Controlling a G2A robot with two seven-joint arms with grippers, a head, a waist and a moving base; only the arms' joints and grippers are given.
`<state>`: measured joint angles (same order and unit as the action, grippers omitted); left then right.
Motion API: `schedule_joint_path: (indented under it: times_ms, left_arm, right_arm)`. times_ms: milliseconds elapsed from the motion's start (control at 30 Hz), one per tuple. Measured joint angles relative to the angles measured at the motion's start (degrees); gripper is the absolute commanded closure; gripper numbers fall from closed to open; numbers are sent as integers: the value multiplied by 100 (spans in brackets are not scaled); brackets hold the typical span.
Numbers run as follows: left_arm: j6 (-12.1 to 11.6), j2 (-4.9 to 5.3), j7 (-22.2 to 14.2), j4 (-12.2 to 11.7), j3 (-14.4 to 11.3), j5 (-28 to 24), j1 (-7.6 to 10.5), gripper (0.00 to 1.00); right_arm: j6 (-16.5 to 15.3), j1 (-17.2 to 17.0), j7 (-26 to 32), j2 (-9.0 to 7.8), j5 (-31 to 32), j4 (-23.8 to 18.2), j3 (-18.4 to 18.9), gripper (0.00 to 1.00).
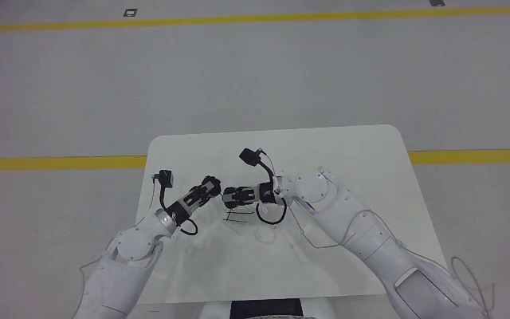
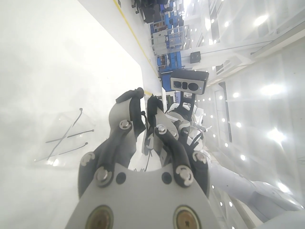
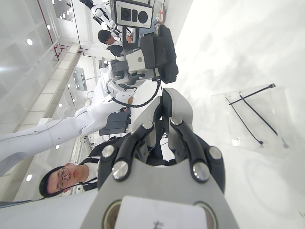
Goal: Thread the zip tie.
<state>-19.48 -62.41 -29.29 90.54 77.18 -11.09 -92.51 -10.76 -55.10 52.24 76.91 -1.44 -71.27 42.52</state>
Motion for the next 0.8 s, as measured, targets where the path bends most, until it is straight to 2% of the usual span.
schedule_joint_path:
  times_ms: [33, 367, 433, 467, 600, 800]
  left_arm:
    - [0, 0, -2, -1, -2, 0, 1, 100]
    - [0, 5, 8, -12, -12, -8, 8, 100]
    - [0, 6, 13, -15, -15, -8, 8, 100]
    - [0, 6, 14, -18, -16, -8, 9, 100]
    - [0, 8, 26, -32, -20, -3, 17, 100]
    - [0, 13, 37, -71, -13, 3, 29, 100]
  right_arm:
    - [-3, 0, 2, 1, -1, 3, 0, 100]
    - [-19, 4, 0, 14, -5, 37, 10, 100]
    - [-23, 5, 2, 17, -7, 42, 12, 71]
    - [-24, 5, 2, 18, -7, 44, 13, 60]
    - [-25, 1, -19, 20, -5, 45, 27, 51]
    - [-35, -14, -37, 19, 15, 36, 48, 52]
